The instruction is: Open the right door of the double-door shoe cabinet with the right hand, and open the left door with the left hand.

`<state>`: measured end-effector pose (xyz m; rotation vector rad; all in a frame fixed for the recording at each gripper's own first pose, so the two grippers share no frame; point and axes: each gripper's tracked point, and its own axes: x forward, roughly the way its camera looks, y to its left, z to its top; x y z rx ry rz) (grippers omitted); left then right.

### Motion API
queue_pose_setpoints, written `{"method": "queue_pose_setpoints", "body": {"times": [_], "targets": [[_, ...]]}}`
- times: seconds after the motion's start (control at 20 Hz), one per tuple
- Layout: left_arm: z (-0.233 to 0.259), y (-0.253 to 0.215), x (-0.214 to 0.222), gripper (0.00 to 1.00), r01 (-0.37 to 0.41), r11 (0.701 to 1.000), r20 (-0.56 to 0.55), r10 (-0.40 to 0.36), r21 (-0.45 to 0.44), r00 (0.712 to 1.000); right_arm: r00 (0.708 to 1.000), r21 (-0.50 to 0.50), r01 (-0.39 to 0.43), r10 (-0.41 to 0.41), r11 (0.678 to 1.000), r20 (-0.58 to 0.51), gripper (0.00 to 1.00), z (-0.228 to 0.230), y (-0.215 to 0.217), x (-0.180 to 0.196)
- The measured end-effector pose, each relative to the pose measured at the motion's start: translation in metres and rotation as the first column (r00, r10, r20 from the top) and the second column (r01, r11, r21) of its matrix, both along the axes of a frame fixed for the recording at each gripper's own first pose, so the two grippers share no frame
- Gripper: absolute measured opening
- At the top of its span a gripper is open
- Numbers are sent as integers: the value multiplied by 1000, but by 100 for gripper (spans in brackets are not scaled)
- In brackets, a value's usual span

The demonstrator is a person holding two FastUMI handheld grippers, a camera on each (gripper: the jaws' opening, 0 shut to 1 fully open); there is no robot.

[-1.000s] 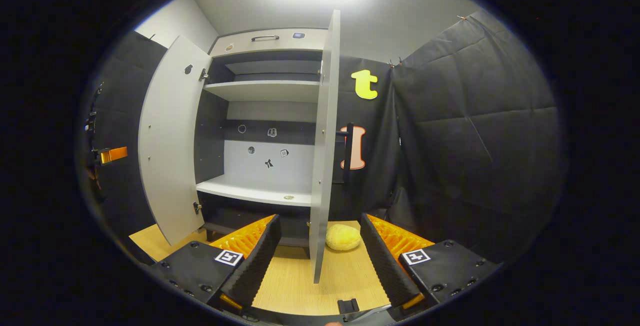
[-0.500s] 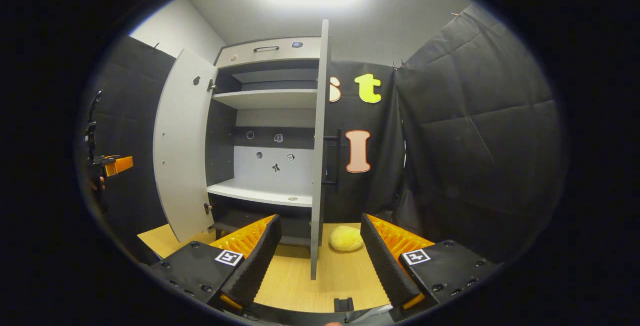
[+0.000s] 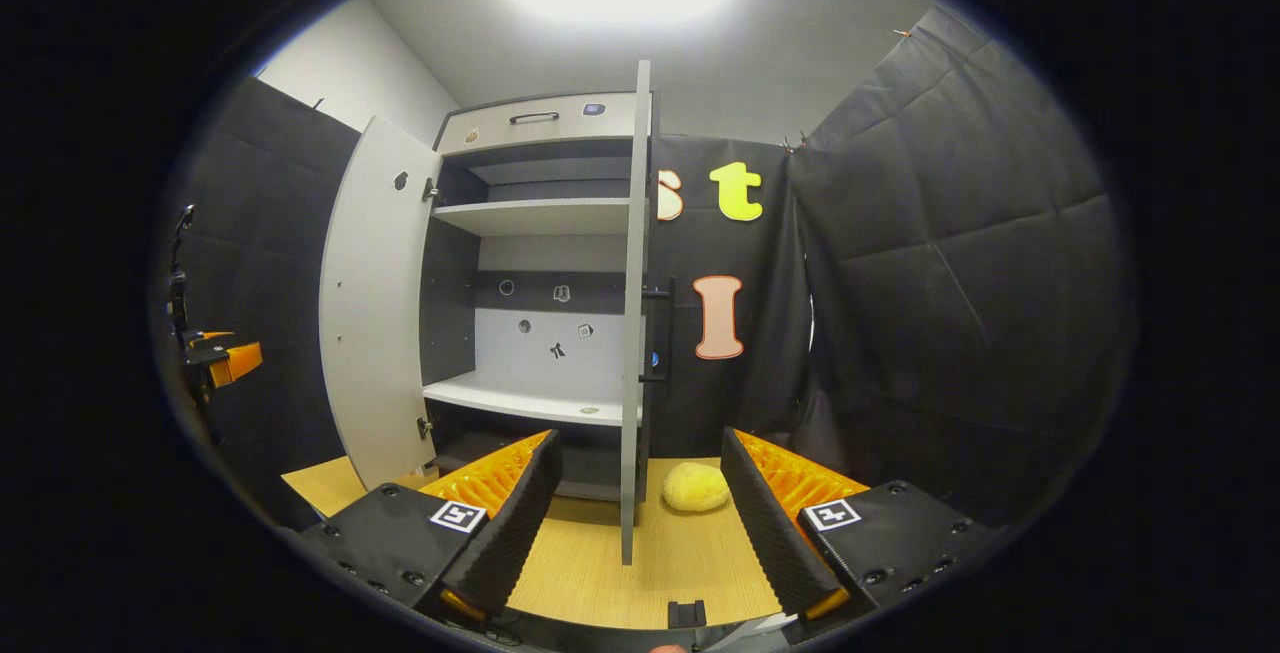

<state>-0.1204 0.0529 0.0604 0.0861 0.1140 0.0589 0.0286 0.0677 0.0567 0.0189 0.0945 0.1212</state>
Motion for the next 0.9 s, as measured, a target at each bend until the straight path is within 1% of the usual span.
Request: {"method": "queue_pose_setpoints", "body": {"times": [0.2, 0.4, 0.45, 0.55, 0.6, 0.9], "targets": [[-6, 6, -16, 94, -15, 1000, -12, 15, 18, 1000, 1000, 2, -6, 6, 1000, 9, 99, 2, 1, -1], [-3, 10, -20, 94, -19, 999, -6, 19, 32, 1000, 1000, 1, -10, 10, 1000, 18, 99, 5, 3, 0], [-1, 10, -21, 94, -19, 999, -3, 19, 39, 1000, 1000, 3, -10, 10, 1000, 22, 96, 6, 4, 0], [2, 12, -21, 94, -19, 998, 5, 19, 52, 1000, 999, 6, -9, 9, 1000, 31, 96, 9, 5, -1], [4, 11, -21, 94, -16, 998, 9, 16, 54, 1000, 999, 6, -9, 8, 1000, 34, 99, 10, 5, 0], [7, 15, -19, 94, -16, 999, 17, 15, 50, 1000, 999, 1, -5, 5, 1000, 44, 99, 12, 9, -1]]}}
